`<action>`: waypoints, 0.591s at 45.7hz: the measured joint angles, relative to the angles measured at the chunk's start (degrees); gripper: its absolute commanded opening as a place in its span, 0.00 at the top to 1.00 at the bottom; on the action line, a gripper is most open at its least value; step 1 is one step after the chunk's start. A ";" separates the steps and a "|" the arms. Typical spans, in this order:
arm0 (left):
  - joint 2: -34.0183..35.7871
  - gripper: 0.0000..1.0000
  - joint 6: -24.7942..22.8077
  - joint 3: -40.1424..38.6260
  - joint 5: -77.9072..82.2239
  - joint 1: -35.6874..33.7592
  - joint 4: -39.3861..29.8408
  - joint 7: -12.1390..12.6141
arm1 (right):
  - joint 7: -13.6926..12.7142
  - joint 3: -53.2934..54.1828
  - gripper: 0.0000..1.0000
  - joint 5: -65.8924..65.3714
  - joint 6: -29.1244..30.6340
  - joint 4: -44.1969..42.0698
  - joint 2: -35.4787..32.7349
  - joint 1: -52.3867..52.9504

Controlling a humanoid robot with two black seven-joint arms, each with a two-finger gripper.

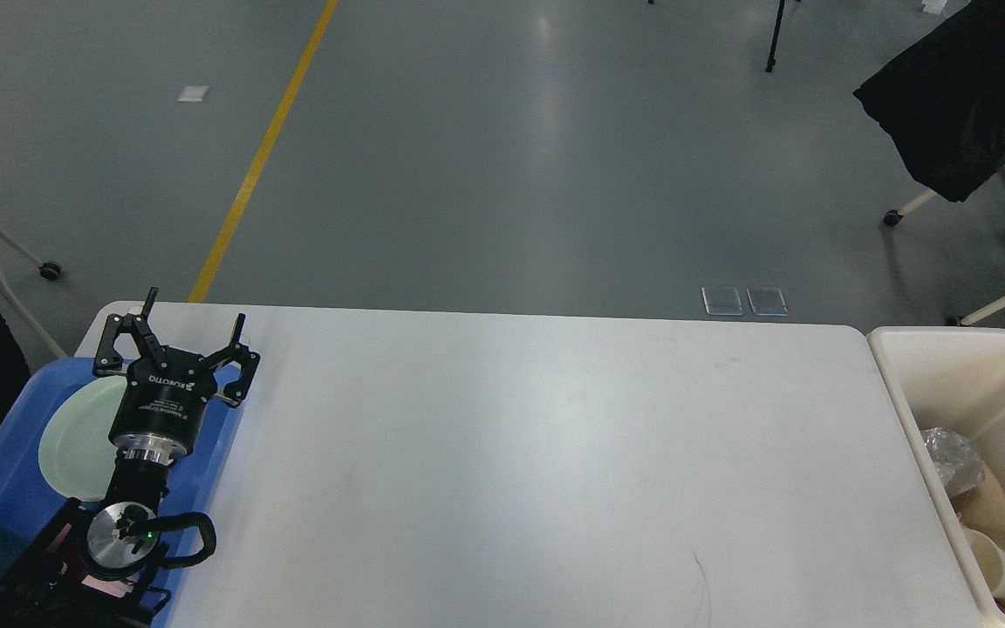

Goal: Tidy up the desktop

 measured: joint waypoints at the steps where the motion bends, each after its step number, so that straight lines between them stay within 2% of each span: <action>1: 0.00 0.04 0.00 0.00 0.00 0.00 0.00 0.00 | -0.01 2.34 0.00 0.04 0.03 0.38 -0.34 0.71; 6: 0.00 0.04 0.00 0.00 0.00 0.00 0.00 0.00 | -0.06 18.56 0.00 0.06 0.17 4.22 -3.32 3.74; 15: 0.00 0.04 0.00 0.00 0.00 -0.01 0.00 0.00 | -0.05 47.33 0.00 -0.08 0.18 17.28 -9.99 8.04; 22: 0.00 0.04 0.00 0.00 0.00 0.00 0.00 0.00 | 0.04 67.08 0.00 -0.09 0.20 28.38 -12.05 8.04; 27: 0.00 0.04 0.00 0.00 -0.01 0.03 0.00 0.00 | 0.49 78.53 0.00 -0.57 0.38 32.90 -11.31 5.29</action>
